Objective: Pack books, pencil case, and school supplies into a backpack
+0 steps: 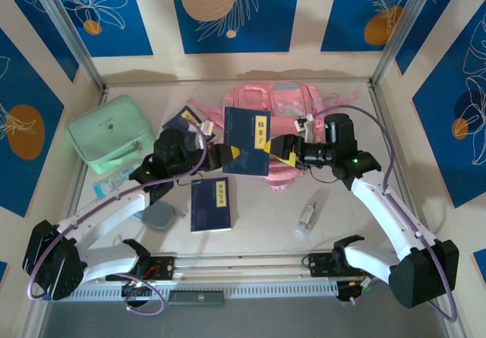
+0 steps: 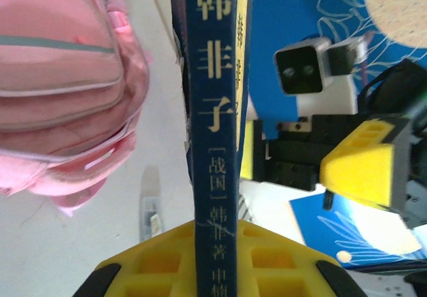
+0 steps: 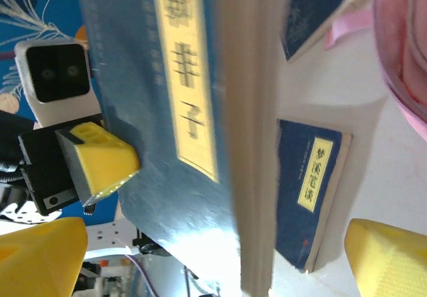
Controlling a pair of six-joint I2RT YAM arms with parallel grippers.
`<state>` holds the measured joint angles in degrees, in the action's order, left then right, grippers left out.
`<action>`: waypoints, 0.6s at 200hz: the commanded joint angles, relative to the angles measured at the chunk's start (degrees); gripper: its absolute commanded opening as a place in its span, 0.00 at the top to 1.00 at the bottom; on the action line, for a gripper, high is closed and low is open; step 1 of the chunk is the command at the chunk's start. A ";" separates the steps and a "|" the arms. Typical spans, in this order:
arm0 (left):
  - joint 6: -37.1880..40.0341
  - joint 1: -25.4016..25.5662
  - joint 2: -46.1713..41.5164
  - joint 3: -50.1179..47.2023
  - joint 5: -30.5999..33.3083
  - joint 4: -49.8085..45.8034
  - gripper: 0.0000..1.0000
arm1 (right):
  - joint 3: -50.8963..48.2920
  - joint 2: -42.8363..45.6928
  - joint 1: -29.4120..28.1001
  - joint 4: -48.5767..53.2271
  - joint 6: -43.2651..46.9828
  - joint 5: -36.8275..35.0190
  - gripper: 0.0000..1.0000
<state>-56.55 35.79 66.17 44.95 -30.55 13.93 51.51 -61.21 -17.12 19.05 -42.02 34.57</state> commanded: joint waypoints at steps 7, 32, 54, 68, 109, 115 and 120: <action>-6.02 0.83 0.78 2.95 -2.21 13.56 1.00 | 0.49 -0.75 -1.11 0.29 -3.13 8.18 0.01; -6.91 1.46 1.65 3.41 -1.02 15.01 1.00 | 0.03 -2.55 -2.42 -6.13 -8.51 12.24 0.01; -7.04 2.12 2.81 3.99 -0.78 14.74 1.00 | -1.46 -2.42 -4.72 -17.97 -15.72 14.80 0.00; -6.17 2.16 2.74 4.05 0.74 11.55 1.00 | -0.11 -2.09 -5.04 -15.20 -14.68 13.27 0.08; -4.05 2.26 2.31 4.59 3.83 3.08 1.00 | 2.69 -0.85 -1.95 -1.15 -7.76 6.22 0.55; -3.95 2.23 2.57 4.75 3.59 2.80 1.00 | 2.35 -0.67 -1.59 -1.90 -8.16 6.43 0.63; -3.88 2.27 2.85 4.92 3.36 2.45 1.00 | 1.90 -0.51 -1.48 -2.66 -8.34 6.64 0.67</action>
<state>-62.50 37.69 68.88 46.89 -28.21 18.79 52.73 -63.48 -20.05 13.58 -50.96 42.17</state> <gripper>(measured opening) 0.130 0.405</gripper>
